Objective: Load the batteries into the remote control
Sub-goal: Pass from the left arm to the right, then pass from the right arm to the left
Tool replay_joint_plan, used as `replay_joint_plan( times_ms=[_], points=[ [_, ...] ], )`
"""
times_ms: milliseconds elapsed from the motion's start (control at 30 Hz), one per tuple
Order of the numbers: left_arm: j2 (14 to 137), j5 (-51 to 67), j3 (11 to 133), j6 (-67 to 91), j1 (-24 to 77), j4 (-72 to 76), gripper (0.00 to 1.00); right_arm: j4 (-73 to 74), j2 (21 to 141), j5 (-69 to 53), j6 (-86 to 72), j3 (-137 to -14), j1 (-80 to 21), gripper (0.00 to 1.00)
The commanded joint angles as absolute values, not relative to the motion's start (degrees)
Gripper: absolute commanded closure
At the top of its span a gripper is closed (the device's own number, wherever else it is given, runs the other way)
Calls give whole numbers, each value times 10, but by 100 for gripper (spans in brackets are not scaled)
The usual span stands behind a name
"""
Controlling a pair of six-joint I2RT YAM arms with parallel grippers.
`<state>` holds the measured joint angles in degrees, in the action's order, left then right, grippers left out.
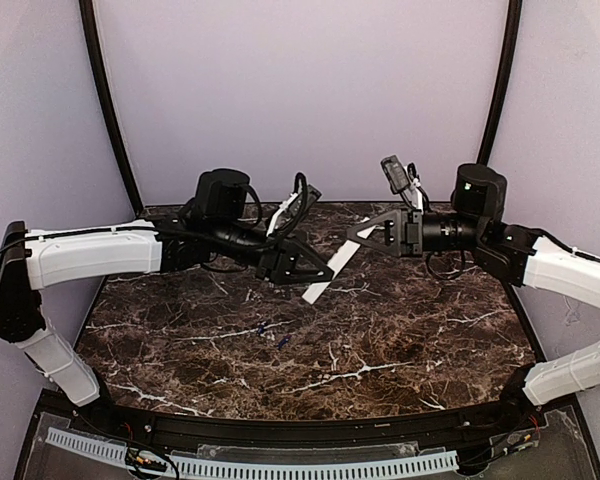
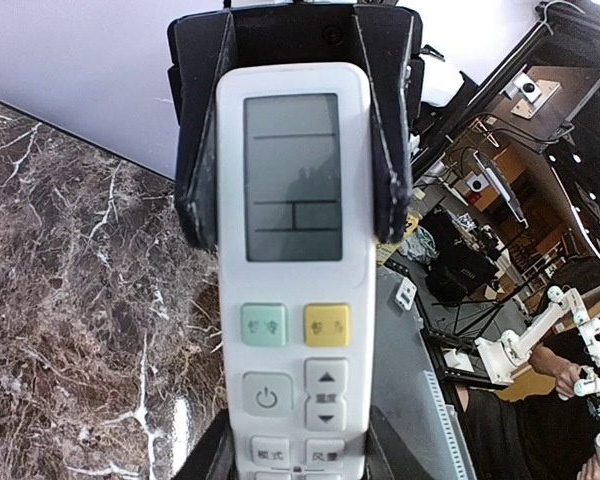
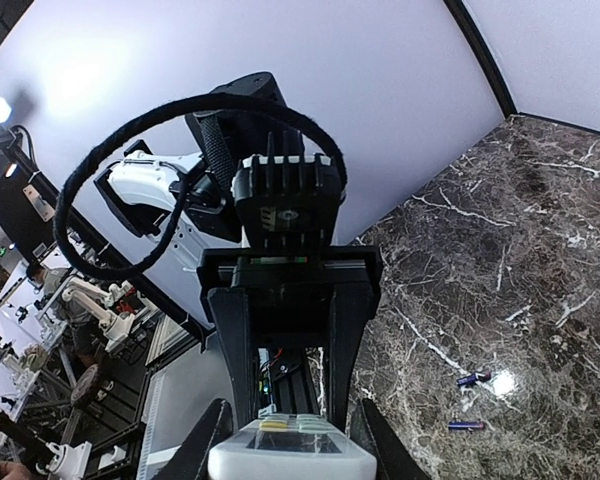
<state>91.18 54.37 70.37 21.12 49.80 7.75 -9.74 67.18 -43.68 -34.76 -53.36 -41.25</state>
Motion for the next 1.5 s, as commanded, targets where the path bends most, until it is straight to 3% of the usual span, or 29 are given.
replay_joint_plan(
  times_ms=[0, 167, 233, 300, 600, 733, 900, 1100, 1467],
  points=[
    [895, 473, 722, 160, 501, 27, 58, -87, 670, -405, -365, -547, -408, 76],
    [841, 341, 701, 117, 502, 4, 18, -64, 661, -366, -382, -545, -388, 77],
    [818, 291, 688, 92, 506, -12, 11, -49, 661, -353, -386, -543, -381, 77],
    [797, 238, 674, 50, 515, -20, 10, -44, 661, -344, -392, -541, -375, 77],
    [831, -26, 713, -67, 605, -114, 23, -11, 665, -289, -411, -541, -371, 76],
    [884, -82, 757, -88, 637, -149, 29, -11, 668, -283, -418, -542, -372, 76],
    [921, -112, 780, -82, 649, -147, 36, -13, 669, -284, -421, -539, -372, 76],
    [929, -149, 786, -74, 650, -132, 55, -19, 668, -287, -425, -533, -372, 74],
    [944, -130, 792, -57, 650, -113, 68, -24, 668, -292, -430, -528, -371, 73]
  ],
)
